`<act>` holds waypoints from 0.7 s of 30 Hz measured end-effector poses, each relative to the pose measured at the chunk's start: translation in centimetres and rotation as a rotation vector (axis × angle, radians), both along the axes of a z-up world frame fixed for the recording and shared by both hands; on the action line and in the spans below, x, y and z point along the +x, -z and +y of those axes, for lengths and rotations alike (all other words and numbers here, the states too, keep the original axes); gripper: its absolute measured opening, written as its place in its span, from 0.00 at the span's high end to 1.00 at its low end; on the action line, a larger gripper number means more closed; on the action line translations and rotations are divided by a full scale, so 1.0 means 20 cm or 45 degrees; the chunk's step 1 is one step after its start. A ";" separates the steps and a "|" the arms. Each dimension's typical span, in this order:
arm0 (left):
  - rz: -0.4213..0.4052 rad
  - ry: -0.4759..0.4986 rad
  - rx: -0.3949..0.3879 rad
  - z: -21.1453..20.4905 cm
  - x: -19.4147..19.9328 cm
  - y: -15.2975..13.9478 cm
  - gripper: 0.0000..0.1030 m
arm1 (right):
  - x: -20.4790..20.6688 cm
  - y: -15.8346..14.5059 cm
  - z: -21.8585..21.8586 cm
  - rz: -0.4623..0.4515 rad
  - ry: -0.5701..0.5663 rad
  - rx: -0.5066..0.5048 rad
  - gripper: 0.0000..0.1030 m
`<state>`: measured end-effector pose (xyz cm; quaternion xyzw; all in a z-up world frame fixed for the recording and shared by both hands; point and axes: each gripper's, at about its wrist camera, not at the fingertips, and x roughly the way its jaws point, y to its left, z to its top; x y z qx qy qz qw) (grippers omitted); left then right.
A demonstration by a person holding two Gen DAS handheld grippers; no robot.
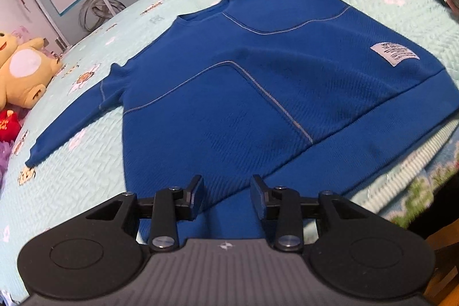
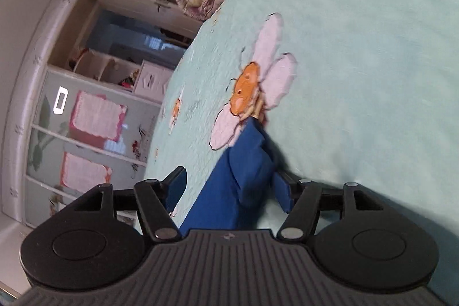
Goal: Fold clothes
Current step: 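Lift the held sleeve and carry it across the sweatshirt body with the right gripper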
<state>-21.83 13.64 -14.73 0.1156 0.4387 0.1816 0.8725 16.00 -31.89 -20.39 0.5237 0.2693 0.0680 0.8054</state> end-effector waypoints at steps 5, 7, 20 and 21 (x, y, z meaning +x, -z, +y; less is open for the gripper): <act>0.012 0.016 0.022 -0.03 0.09 0.00 0.60 | 0.13 0.00 0.05 0.027 -0.036 -0.078 0.91; 0.010 0.025 0.019 -0.04 0.10 0.00 0.60 | 0.12 0.01 0.01 0.019 -0.020 -0.069 0.91; -0.089 0.255 -0.016 -0.29 0.08 -0.08 0.57 | 0.08 -0.04 -0.08 0.054 -0.098 -0.093 0.67; -0.091 0.298 0.000 -0.33 0.07 -0.08 0.56 | 0.04 -0.02 -0.07 0.041 -0.083 -0.068 0.64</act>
